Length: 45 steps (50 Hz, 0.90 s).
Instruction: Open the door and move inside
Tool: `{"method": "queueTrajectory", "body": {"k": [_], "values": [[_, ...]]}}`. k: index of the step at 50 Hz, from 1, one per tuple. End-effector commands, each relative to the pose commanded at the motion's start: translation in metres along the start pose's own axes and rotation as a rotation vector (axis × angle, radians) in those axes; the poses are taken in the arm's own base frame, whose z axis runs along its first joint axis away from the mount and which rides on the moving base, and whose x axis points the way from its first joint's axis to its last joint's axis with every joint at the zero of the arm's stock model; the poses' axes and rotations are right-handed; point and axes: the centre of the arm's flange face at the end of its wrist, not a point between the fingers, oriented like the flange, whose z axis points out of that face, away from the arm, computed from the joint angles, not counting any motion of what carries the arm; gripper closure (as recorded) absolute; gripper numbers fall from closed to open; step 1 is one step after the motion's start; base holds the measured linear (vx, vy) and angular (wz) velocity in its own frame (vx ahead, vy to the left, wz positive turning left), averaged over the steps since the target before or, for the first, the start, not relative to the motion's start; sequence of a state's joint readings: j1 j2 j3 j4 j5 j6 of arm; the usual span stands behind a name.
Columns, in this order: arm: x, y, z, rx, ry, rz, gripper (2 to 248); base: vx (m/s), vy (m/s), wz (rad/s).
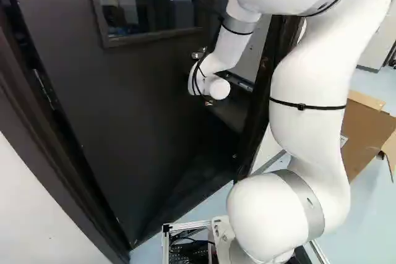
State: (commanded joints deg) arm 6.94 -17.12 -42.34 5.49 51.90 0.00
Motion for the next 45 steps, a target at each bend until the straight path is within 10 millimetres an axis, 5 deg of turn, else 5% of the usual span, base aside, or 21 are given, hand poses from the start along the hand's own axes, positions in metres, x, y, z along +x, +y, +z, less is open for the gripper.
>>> {"method": "queueTrajectory", "body": {"k": [45], "values": [[-0.001, -0.070, 0.023, 0.129, 0.010, -0.033, 3, 0.000, 0.000, 0.000]]}}
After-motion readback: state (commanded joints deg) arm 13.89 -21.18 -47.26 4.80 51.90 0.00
